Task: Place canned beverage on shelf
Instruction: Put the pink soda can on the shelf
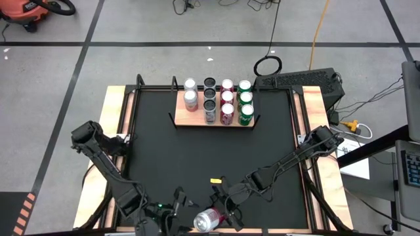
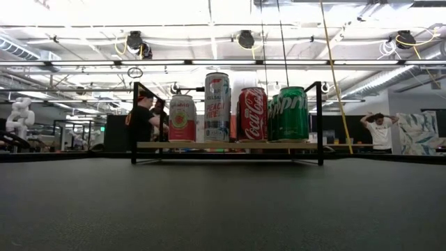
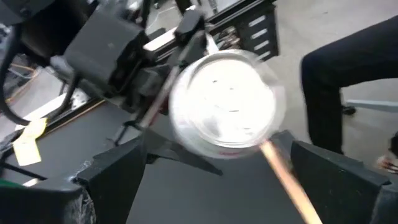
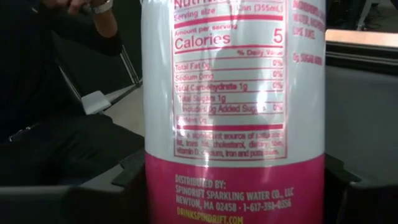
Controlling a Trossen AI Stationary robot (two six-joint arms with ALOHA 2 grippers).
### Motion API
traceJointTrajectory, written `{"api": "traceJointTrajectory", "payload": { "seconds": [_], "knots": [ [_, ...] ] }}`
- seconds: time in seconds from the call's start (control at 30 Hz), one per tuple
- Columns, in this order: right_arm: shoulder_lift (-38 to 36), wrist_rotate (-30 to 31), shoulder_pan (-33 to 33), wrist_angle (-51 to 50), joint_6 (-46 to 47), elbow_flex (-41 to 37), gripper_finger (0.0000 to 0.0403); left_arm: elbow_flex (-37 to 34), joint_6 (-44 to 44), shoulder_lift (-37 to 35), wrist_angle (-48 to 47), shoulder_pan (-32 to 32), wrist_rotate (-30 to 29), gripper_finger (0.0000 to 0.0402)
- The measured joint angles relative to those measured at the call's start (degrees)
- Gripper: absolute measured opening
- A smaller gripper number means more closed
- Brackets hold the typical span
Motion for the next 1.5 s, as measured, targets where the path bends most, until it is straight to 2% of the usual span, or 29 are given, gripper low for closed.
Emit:
{"api": "traceJointTrajectory", "payload": {
  "seconds": [0.17, 0.3, 0.37, 0.73, 0.9, 1.33, 1.5],
  "knots": [
    [0.0, 0.1, 0.0, 0.4, -0.2, 0.0, 0.0263, 0.0, 4.6, 0.4, 3.7, 1.5, 0.6, 0.0396],
    [0.0, 0.1, 0.0, 0.5, -0.2, 0.0, 0.0263, 0.0, 7.5, 1.9, 6.7, 2.7, 6.1, 0.0396],
    [0.0, 0.1, 0.0, 0.5, -0.2, 0.0, 0.0263, 0.0, 7.7, 2.9, 6.8, 3.2, 7.0, 0.0396],
    [0.0, 0.2, 0.0, 0.4, -0.3, 0.0, 0.0263, 0.0, 8.9, 4.3, 9.6, 4.1, 7.2, 0.0396],
    [0.0, 1.8, 0.0, 0.3, -1.0, 0.0, 0.0263, 0.0, 8.7, 4.3, 13.6, 4.0, 9.9, 0.0396],
    [0.0, 1.7, 0.0, 0.1, -1.3, 0.0, 0.0270, 0.0, 8.7, 4.3, 12.0, 4.2, 9.7, 0.0395],
    [0.0, 1.7, 0.0, 0.1, -1.3, 0.0, 0.0277, 0.0, 8.7, 4.3, 12.0, 4.2, 9.4, 0.0370]
  ]
}}
